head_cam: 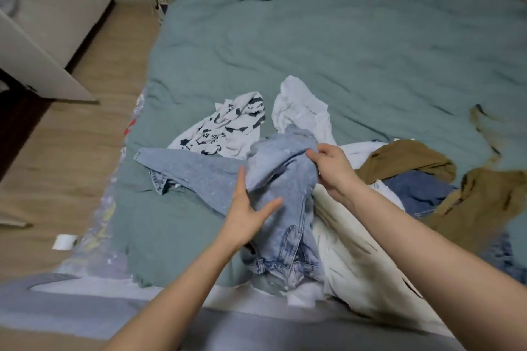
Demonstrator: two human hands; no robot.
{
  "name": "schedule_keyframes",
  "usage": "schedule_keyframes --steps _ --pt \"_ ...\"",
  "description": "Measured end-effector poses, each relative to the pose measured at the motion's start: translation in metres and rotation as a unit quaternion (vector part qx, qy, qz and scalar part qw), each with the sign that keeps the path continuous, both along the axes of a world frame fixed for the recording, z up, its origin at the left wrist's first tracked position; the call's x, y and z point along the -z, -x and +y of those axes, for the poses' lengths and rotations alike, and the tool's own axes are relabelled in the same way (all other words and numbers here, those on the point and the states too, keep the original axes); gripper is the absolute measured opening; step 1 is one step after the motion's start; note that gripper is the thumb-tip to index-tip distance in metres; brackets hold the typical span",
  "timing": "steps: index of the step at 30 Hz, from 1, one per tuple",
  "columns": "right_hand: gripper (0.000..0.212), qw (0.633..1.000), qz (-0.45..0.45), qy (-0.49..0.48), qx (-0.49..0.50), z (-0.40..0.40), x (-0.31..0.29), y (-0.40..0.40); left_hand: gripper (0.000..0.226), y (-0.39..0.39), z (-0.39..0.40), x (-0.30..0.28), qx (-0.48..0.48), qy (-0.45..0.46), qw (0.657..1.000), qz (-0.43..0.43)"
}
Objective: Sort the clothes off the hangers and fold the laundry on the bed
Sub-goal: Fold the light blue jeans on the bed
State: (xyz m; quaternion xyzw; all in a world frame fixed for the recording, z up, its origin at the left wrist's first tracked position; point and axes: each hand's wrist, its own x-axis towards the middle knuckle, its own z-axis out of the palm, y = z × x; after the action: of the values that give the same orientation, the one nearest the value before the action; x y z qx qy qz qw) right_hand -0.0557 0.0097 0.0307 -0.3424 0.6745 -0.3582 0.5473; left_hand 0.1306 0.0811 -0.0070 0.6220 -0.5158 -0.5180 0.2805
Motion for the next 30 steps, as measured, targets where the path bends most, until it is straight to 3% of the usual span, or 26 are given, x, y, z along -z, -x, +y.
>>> schedule_keyframes --steps 2,5,6,8,11,17,19,21,23,26,29,30 --pt "0.02 0.999 -0.028 0.034 0.017 -0.011 -0.036 -0.002 0.099 0.002 -0.013 -0.018 -0.05 0.013 0.998 0.039" --pt "0.022 0.993 -0.087 0.073 0.045 -0.025 -0.086 -0.007 0.073 0.003 -0.038 -0.043 -0.036 0.048 0.998 0.031" --pt "0.023 0.989 -0.11 0.087 0.052 -0.029 -0.1 -0.009 0.076 0.006 -0.045 -0.052 -0.02 0.067 0.997 0.028" --pt "0.021 0.979 -0.155 0.11 0.069 -0.034 -0.123 -0.014 0.103 0.015 -0.056 -0.067 -0.002 0.097 0.995 0.004" --pt "0.031 0.964 -0.215 0.127 0.093 -0.038 -0.149 -0.027 0.14 0.034 -0.055 -0.077 -0.022 0.116 0.988 -0.104" --pt "0.031 0.962 -0.227 0.11 0.102 -0.041 -0.163 -0.04 0.149 0.003 -0.057 -0.06 -0.12 -0.003 0.979 -0.163" --pt "0.031 0.962 -0.229 0.109 0.103 -0.042 -0.159 -0.036 0.123 -0.023 -0.06 -0.054 -0.13 -0.054 0.984 -0.109" --pt "0.032 0.959 -0.236 0.114 0.108 -0.043 -0.155 -0.036 0.061 -0.037 -0.062 -0.054 -0.103 -0.113 0.988 -0.002" --pt "0.032 0.961 -0.228 0.117 0.103 -0.049 -0.146 -0.037 0.024 -0.038 -0.058 -0.06 -0.088 -0.109 0.99 -0.006" --pt "0.027 0.988 -0.096 0.121 0.026 -0.063 -0.124 -0.041 0.018 -0.033 -0.059 -0.075 -0.142 -0.089 0.982 0.092" --pt "0.008 0.984 -0.012 0.13 -0.121 -0.059 -0.112 -0.058 0.023 -0.042 -0.066 -0.099 -0.206 -0.111 0.941 0.245" --pt "0.027 0.976 0.002 0.145 -0.163 -0.054 -0.107 -0.064 0.023 -0.047 -0.068 -0.109 -0.215 -0.118 0.922 0.3"
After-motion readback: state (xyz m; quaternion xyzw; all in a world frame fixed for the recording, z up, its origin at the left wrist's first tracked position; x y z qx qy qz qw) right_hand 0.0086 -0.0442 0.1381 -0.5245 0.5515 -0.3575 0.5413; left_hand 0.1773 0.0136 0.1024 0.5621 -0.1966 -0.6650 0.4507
